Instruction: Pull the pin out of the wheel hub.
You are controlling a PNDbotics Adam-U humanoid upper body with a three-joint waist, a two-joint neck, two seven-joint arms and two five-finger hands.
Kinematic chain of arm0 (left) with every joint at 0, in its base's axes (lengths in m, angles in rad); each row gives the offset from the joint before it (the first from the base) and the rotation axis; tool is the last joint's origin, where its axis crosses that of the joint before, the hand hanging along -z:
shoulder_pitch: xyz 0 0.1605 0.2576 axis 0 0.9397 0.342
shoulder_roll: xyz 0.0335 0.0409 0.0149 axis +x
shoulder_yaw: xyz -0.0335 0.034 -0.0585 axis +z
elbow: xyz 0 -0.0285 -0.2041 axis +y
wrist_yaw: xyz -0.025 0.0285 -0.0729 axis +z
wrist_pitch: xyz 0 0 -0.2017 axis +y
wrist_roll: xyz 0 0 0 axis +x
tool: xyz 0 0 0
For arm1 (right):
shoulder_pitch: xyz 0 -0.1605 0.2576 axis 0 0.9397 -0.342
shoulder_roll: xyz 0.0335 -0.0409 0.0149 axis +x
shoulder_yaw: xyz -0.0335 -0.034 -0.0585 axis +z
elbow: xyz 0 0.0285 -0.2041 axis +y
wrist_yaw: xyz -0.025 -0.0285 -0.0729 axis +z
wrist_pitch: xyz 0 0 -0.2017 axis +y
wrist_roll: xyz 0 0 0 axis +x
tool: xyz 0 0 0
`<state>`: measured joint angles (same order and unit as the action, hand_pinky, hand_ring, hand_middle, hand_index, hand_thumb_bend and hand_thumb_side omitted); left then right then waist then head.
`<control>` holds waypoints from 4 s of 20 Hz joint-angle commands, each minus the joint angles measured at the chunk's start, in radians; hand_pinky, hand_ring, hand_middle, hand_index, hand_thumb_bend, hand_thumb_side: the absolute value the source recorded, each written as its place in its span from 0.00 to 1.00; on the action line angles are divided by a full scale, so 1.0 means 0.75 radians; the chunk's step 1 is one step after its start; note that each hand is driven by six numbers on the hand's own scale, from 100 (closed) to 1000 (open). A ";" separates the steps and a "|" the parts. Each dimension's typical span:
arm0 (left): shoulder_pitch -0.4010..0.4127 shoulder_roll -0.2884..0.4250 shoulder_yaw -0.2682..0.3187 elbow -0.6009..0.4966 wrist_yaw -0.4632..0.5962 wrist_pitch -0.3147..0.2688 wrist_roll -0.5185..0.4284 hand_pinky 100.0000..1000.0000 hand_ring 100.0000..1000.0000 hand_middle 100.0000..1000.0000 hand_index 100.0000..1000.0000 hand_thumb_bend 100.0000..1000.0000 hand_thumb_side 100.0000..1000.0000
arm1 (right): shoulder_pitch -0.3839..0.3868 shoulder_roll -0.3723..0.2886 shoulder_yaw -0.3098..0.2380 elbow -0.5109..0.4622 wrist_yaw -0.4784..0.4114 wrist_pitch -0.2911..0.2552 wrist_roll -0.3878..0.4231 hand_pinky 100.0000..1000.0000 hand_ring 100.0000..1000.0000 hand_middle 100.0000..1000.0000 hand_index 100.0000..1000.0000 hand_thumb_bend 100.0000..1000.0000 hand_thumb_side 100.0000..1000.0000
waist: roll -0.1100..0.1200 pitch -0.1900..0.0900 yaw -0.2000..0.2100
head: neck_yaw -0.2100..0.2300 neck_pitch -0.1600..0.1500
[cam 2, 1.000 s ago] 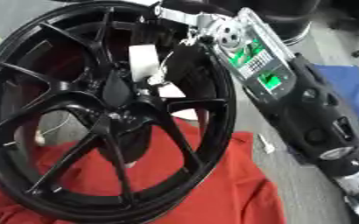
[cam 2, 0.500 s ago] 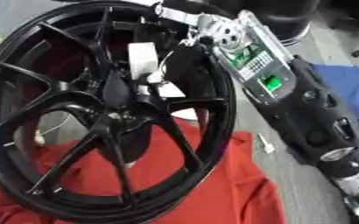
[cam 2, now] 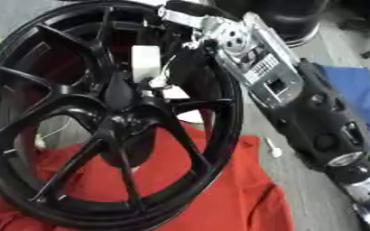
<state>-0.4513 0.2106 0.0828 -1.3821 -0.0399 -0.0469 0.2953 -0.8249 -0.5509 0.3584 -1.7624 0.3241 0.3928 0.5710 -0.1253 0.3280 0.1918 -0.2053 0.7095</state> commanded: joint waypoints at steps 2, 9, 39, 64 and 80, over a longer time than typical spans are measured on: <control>-0.021 0.013 -0.005 -0.026 -0.005 0.002 -0.003 0.63 0.47 0.42 0.71 0.00 0.92 | -0.016 -0.044 -0.019 -0.048 -0.075 0.040 -0.017 0.58 0.59 0.30 0.47 0.39 0.00 | 0.009 -0.023 0.000 | -0.007 -0.005; -0.019 0.010 -0.006 -0.023 -0.012 0.004 -0.002 0.63 0.47 0.42 0.71 0.00 0.92 | -0.028 -0.075 -0.035 -0.066 -0.147 0.121 -0.052 0.55 0.53 0.16 0.41 0.34 0.00 | 0.006 -0.030 0.002 | -0.009 -0.005; 0.002 -0.003 -0.004 0.000 -0.030 0.011 0.005 0.64 0.47 0.42 0.71 0.00 0.92 | -0.079 -0.241 -0.218 -0.214 -0.365 0.250 -0.220 0.51 0.49 0.10 0.37 0.33 0.00 | 0.000 -0.081 -0.012 | -0.024 0.007; 0.039 0.064 0.109 -0.042 0.037 0.012 0.130 0.63 0.46 0.42 0.71 0.00 0.91 | 0.631 -0.374 -1.003 0.067 -0.507 0.051 -0.742 0.56 0.64 0.29 0.47 0.45 0.05 | 0.082 -0.025 -0.196 | 0.264 -0.032; 0.032 0.032 0.083 -0.045 0.027 0.013 0.109 0.63 0.46 0.42 0.71 0.00 0.90 | 1.135 0.194 -1.009 -0.107 -0.266 -0.201 -1.093 0.67 0.88 0.87 0.87 0.48 0.42 | 0.089 -0.034 -0.128 | 0.181 -0.040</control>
<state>-0.4156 0.2195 0.1484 -1.3955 -0.0127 -0.0362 0.3819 0.0252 -0.4121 -0.3871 -1.7943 0.1140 0.2471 -0.2280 -0.0608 0.3266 0.0964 -0.0645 0.6842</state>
